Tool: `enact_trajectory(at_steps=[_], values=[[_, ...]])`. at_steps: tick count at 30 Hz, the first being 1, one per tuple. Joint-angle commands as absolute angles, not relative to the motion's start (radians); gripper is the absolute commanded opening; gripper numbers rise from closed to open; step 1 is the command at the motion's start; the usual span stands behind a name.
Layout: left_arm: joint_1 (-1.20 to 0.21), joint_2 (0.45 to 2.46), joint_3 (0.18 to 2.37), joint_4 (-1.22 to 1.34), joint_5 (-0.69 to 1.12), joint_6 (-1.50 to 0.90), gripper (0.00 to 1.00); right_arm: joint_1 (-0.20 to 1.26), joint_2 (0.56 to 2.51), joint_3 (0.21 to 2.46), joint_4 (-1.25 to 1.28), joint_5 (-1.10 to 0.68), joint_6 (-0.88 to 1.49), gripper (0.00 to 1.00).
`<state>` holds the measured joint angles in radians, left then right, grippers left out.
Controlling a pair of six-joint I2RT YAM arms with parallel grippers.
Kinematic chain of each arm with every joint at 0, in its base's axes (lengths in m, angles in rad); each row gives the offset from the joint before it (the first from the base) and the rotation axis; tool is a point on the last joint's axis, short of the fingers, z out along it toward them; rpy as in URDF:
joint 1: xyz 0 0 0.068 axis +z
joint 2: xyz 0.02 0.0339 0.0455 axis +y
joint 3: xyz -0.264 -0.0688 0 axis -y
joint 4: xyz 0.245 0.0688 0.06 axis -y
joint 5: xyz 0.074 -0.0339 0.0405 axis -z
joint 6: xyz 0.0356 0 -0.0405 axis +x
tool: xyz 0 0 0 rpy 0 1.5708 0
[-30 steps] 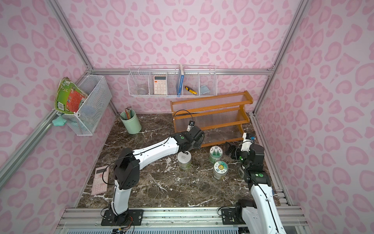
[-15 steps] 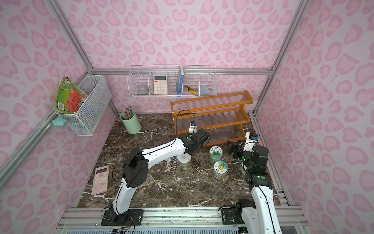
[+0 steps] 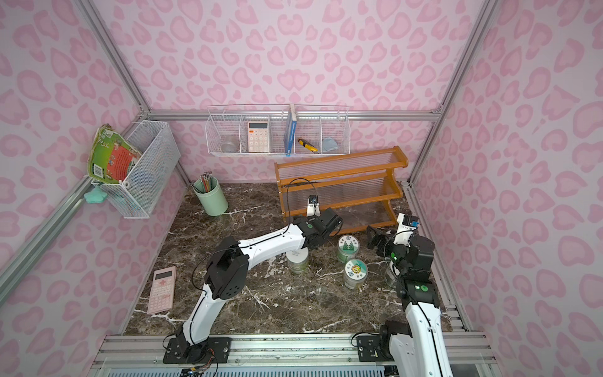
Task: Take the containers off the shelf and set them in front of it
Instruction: 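Pick up a container from the shelf.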
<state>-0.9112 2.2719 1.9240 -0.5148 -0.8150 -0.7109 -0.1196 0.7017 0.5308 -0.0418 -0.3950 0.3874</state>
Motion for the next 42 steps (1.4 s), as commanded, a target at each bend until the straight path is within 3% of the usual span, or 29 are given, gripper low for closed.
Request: enact_trajectory(at_steps=[1,30,42], values=[[-0.911,2.303,1.961,-0.543,-0.866,-0.745,1.00,-0.120,0.698,0.528,-0.004,-0.390,0.379,0.99],[-0.922,2.422,2.063,-0.676,-1.000,-0.896,1.00,-0.124,0.664,0.488,0.004,-0.378,0.369,0.99],[-0.893,2.439,2.061,-0.667,-0.950,-0.939,1.00,-0.123,0.658,0.491,-0.002,-0.376,0.364,0.99]])
